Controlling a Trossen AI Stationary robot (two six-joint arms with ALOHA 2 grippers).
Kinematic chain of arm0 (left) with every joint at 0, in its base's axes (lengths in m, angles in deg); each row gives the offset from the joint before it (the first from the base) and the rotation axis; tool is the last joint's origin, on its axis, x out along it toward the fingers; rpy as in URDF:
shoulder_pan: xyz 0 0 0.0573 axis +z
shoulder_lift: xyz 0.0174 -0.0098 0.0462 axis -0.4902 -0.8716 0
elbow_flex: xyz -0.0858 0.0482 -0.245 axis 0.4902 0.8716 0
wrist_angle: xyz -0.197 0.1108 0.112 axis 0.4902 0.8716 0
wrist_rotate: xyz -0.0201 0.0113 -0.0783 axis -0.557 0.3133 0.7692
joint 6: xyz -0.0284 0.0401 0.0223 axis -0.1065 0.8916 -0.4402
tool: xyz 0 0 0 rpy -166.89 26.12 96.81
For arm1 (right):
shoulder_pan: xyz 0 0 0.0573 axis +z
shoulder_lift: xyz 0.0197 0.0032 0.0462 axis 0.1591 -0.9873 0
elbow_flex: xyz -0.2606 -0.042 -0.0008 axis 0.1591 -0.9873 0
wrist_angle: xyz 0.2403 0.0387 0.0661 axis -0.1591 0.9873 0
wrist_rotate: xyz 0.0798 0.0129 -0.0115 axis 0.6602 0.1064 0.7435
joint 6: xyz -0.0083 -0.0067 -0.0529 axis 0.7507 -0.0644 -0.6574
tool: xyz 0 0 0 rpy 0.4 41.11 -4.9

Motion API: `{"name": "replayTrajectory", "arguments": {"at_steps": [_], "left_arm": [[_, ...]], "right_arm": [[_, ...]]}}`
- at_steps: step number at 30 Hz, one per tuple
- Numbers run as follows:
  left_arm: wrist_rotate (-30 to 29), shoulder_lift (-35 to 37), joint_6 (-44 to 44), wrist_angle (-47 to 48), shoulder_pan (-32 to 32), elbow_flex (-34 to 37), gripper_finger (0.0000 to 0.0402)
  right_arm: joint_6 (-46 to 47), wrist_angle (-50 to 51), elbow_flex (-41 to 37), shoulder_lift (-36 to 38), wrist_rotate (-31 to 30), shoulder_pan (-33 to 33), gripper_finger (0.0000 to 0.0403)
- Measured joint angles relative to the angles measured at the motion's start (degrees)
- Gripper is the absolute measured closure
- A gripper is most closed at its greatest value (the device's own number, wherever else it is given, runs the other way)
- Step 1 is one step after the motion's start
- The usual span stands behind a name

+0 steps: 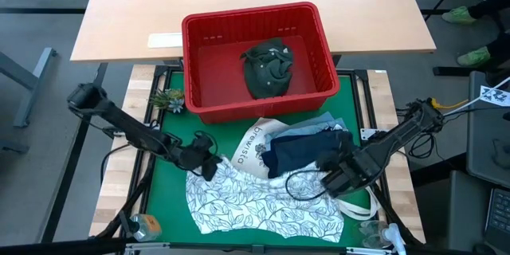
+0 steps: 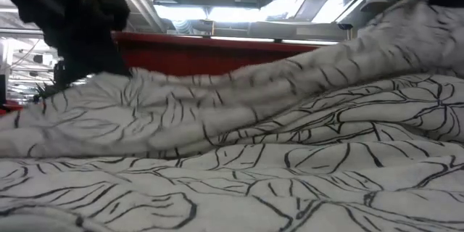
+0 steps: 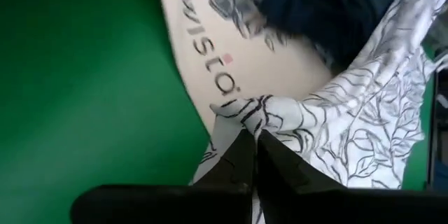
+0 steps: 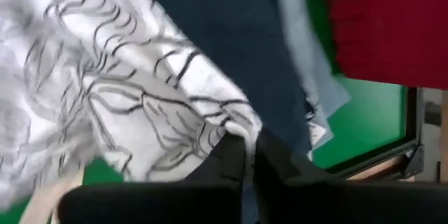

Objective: Fold laundry
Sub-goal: Fold the patterned white shirt

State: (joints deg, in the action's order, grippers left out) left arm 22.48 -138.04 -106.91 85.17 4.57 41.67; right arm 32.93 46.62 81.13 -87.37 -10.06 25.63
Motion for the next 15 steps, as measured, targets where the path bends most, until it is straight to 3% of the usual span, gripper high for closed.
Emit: {"name": "replayTrajectory", "arguments": {"at_steps": [7,15], "left_arm": [[-6.69,14.02,0.52,11.42,-0.01,-0.01,0.0401],[-18.66,23.67,2.7,18.41,0.03,-0.01,0.0401]], "right_arm": [[5.75,0.02,0.0,4.89,-6.02,-5.34,0.0391],[-0.89,0.0,0.0,6.46,-10.83,-15.8,0.0391]]}}
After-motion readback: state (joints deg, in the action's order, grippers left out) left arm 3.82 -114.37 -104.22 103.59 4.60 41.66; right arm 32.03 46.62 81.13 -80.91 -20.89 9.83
